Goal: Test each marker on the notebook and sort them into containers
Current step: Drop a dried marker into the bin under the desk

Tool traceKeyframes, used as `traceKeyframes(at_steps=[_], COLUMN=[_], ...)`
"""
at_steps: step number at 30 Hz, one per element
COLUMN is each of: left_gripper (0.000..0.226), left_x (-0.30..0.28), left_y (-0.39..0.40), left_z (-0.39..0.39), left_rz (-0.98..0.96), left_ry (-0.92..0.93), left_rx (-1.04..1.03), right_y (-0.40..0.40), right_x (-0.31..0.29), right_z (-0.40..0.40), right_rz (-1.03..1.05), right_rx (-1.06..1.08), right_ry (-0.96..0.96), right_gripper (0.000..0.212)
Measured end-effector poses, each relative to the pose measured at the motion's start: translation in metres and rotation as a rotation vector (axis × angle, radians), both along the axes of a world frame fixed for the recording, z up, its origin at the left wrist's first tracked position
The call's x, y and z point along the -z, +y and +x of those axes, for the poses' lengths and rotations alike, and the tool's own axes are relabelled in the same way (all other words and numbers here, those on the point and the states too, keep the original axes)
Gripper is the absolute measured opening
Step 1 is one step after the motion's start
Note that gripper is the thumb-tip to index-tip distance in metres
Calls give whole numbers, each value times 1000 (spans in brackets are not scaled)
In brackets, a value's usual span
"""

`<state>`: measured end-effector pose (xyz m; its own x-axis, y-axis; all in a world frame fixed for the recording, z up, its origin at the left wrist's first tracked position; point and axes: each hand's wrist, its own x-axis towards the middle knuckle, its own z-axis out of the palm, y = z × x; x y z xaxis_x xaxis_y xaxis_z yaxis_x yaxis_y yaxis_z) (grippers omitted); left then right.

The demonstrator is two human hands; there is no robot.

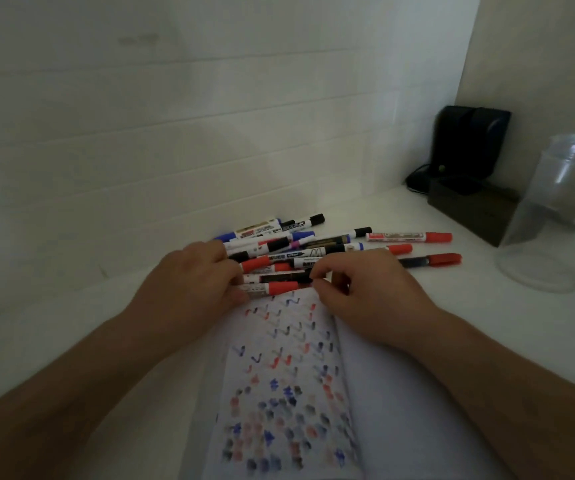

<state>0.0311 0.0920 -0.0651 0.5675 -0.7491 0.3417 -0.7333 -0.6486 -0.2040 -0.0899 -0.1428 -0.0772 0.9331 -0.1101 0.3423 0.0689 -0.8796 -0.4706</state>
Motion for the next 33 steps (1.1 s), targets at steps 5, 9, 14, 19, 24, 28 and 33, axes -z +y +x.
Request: traceKeyframes(at_steps=[5, 9, 14, 19, 24, 28, 33], left_gripper=[23, 24, 60, 35, 31, 25, 10], left_x=[-32, -55, -60, -29, 8, 24, 22], left_y=[-18, -48, -75, -101, -111, -115, -111], left_z=[-15, -27, -44, -49, -46, -43, -49], left_rz=[-79, -150, -659, -665, -478, -412, -432], left_ry=[-84, -167, -89, 580, 561, 428, 492], left_rx=[152, 327, 498, 344, 443, 415, 448], right_y=[0, -10, -26, -27, -29, -31, -22], right_x=[-5, -17, -18, -21, -16, -14, -15], right_z=[-3, -6, -12, -15, -13, -12, -8], right_rz=[-114, -327, 6, 1021, 1175, 1260, 1063], right_rx=[-30, 108, 142, 7, -164, -164, -23], right_ry=[-133, -182, -137, -130, -42, 28, -86], right_gripper=[50, 45, 42, 14, 26, 26, 20])
